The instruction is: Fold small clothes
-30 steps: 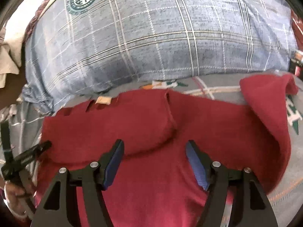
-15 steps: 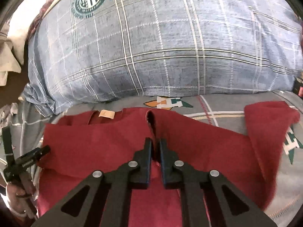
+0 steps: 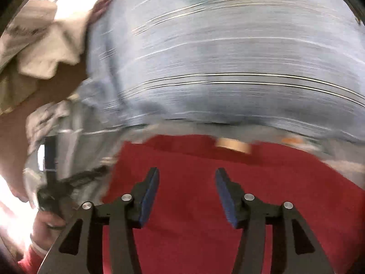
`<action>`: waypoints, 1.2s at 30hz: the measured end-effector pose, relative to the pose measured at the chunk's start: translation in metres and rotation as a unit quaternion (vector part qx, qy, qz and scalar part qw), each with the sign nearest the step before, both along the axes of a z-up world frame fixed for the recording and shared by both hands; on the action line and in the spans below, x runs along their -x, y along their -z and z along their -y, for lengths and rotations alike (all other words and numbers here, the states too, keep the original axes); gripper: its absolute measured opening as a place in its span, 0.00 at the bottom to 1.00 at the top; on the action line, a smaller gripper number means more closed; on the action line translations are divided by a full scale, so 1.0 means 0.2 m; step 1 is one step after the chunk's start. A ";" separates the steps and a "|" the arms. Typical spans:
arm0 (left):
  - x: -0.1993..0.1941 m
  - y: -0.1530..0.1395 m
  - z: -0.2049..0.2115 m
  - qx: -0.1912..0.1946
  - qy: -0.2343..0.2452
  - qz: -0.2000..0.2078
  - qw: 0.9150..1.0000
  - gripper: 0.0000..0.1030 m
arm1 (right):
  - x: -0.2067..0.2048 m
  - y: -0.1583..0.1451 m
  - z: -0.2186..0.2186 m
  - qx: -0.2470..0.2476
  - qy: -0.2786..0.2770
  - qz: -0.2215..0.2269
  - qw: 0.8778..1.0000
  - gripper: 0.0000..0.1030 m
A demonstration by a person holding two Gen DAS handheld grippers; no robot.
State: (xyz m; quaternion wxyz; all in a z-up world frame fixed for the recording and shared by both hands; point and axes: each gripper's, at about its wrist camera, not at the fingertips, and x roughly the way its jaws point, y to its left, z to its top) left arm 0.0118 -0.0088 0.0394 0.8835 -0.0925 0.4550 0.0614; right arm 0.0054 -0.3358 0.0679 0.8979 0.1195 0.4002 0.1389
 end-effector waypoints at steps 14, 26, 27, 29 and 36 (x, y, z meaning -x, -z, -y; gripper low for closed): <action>0.00 -0.06 -0.23 0.018 -0.067 0.020 0.997 0.85 | -0.45 0.29 -0.80 0.170 -0.246 -0.032 0.954 0.09; 0.00 -0.07 -0.11 0.022 -0.028 0.041 0.999 0.85 | -0.47 0.25 -0.77 0.085 -0.178 -0.022 0.980 0.23; 0.02 -0.09 -0.09 0.026 -0.016 0.050 0.998 0.85 | -0.42 0.21 -0.71 0.080 -0.168 -0.015 0.982 0.31; 0.04 -0.10 -0.05 0.033 0.004 0.058 0.998 0.85 | -0.29 0.15 -0.57 0.084 -0.133 0.002 0.987 0.59; 0.06 -0.04 0.15 0.048 0.097 0.034 0.994 0.85 | 0.03 0.22 -0.06 0.136 0.023 -0.045 0.989 0.59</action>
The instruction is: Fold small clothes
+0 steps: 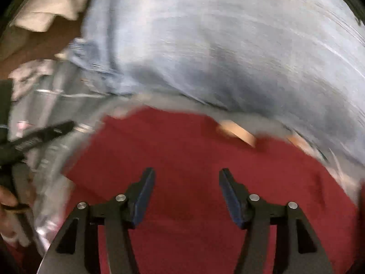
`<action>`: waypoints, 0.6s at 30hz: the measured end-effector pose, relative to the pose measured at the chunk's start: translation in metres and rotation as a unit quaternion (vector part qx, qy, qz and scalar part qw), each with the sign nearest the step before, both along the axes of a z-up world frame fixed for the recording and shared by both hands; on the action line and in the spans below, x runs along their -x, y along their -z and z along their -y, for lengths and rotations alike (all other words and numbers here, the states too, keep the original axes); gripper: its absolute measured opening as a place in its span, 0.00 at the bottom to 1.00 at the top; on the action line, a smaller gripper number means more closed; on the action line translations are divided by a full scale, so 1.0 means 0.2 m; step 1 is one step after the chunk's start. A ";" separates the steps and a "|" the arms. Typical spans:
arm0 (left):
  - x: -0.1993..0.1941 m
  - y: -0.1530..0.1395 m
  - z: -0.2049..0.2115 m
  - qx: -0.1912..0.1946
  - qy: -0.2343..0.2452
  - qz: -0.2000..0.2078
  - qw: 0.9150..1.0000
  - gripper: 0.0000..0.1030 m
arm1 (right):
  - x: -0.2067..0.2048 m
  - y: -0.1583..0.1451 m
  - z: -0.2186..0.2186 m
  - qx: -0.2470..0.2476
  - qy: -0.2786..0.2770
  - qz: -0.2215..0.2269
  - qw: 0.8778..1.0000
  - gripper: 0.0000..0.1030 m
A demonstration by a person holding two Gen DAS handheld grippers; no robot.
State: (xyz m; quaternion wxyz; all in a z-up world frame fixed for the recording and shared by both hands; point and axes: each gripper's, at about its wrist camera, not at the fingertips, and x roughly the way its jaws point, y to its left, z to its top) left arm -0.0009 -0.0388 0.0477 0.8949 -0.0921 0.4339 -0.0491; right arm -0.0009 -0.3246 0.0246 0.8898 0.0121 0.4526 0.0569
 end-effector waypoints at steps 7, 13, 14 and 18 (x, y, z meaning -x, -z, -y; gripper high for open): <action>-0.07 0.18 0.18 -0.053 0.051 -0.047 0.996 0.88 | 0.07 0.05 0.17 -0.010 0.048 -0.021 0.999 0.58; -0.08 0.17 0.16 -0.047 0.050 -0.051 0.996 0.87 | 0.25 -0.24 0.56 0.021 0.142 0.041 0.989 0.70; -0.09 0.17 0.15 -0.042 0.047 -0.053 0.997 0.87 | 0.30 -0.29 0.71 0.029 0.184 0.053 0.981 0.73; -0.10 0.15 0.15 -0.051 0.037 -0.041 0.997 0.87 | 0.46 -0.37 1.19 -0.019 0.315 0.060 0.947 0.83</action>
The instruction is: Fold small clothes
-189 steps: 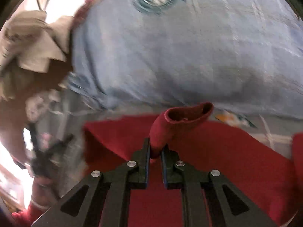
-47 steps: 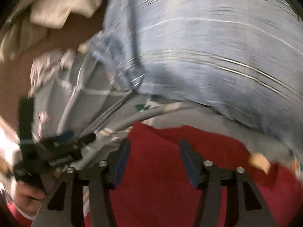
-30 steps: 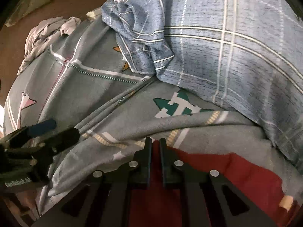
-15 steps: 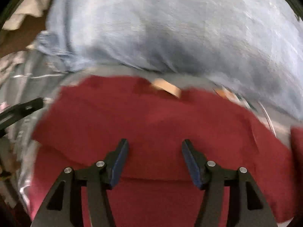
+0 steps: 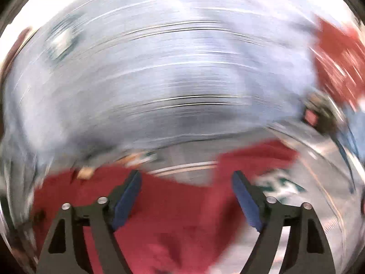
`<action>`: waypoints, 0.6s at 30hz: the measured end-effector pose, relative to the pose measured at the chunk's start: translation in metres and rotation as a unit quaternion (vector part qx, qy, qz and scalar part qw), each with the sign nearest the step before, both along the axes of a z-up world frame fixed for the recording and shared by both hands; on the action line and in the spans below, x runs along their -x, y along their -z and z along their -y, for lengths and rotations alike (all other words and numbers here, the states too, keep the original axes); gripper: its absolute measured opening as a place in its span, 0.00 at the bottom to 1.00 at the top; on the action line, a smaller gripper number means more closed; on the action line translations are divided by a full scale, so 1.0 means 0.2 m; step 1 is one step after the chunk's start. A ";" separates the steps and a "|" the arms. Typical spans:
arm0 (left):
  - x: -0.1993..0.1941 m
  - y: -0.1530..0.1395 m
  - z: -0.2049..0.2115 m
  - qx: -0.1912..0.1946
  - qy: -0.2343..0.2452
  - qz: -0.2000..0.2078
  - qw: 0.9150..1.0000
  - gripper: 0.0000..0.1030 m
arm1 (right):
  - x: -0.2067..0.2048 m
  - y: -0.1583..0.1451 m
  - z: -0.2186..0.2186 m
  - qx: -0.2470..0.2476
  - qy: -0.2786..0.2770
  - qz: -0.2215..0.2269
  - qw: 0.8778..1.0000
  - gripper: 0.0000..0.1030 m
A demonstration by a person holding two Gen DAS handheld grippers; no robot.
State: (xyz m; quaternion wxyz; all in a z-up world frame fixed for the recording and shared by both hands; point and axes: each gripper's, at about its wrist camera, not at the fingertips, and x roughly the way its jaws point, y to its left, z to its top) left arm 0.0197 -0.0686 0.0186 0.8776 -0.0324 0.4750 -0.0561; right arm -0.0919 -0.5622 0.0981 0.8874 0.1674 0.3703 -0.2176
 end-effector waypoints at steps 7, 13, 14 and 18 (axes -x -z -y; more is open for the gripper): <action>0.03 -0.01 -0.01 0.007 -0.013 0.005 1.000 0.87 | 0.13 0.24 0.54 -0.174 0.119 0.034 0.977 0.83; 0.03 -0.01 -0.01 0.005 -0.013 0.008 1.000 0.87 | -0.02 0.38 0.61 -0.188 0.097 0.014 0.977 0.05; 0.04 -0.02 -0.01 0.006 -0.013 0.010 1.000 0.87 | -0.04 0.37 0.58 -0.186 0.085 0.015 0.979 0.05; 0.05 -0.05 -0.05 0.032 -0.019 0.022 0.999 0.87 | -0.05 0.15 0.38 -0.149 0.032 0.076 0.985 0.05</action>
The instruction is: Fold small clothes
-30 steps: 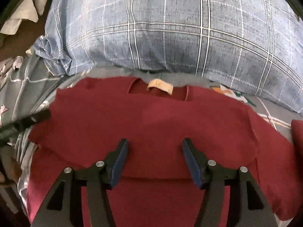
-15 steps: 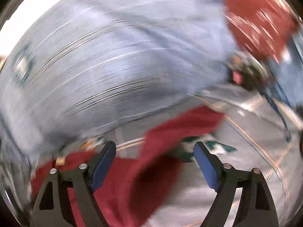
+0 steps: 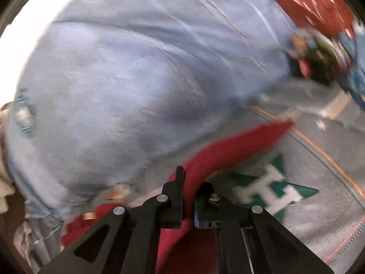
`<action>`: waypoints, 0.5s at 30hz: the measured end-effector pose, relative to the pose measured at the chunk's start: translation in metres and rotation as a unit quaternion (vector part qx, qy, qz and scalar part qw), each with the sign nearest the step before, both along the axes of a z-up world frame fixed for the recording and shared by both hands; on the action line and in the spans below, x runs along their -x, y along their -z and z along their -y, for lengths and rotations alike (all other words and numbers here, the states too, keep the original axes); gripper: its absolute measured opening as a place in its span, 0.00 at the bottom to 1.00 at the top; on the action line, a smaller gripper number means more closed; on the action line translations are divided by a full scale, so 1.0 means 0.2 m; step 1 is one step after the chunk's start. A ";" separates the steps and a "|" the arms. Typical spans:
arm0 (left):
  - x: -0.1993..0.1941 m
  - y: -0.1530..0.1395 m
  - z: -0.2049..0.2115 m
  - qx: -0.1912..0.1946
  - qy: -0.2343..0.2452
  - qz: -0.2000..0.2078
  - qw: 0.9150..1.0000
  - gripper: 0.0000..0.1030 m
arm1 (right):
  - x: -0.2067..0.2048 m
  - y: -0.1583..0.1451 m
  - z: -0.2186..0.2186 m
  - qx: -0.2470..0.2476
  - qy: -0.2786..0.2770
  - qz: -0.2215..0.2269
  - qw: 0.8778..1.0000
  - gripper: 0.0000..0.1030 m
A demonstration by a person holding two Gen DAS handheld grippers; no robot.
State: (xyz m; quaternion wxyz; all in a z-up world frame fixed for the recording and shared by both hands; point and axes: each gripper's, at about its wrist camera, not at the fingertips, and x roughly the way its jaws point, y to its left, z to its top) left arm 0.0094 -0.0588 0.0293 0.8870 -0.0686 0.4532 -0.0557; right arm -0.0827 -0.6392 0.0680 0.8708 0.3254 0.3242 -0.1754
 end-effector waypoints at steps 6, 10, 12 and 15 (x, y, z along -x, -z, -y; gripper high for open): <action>0.00 -0.03 -0.12 0.088 -0.009 0.004 0.996 0.87 | -0.12 -0.31 -0.58 0.053 -0.161 0.060 0.984 0.05; 0.00 -0.03 -0.16 0.118 -0.009 0.006 0.993 0.87 | -0.22 -0.29 -1.02 0.065 -0.267 0.055 0.960 0.06; 0.00 -0.03 -0.16 0.122 0.000 0.009 0.993 0.87 | -0.27 -0.17 -1.30 0.095 -0.319 0.038 0.942 0.08; 0.00 -0.03 -0.13 0.125 0.017 0.004 0.992 0.87 | -0.32 0.03 -1.61 0.135 -0.372 -0.019 0.918 0.27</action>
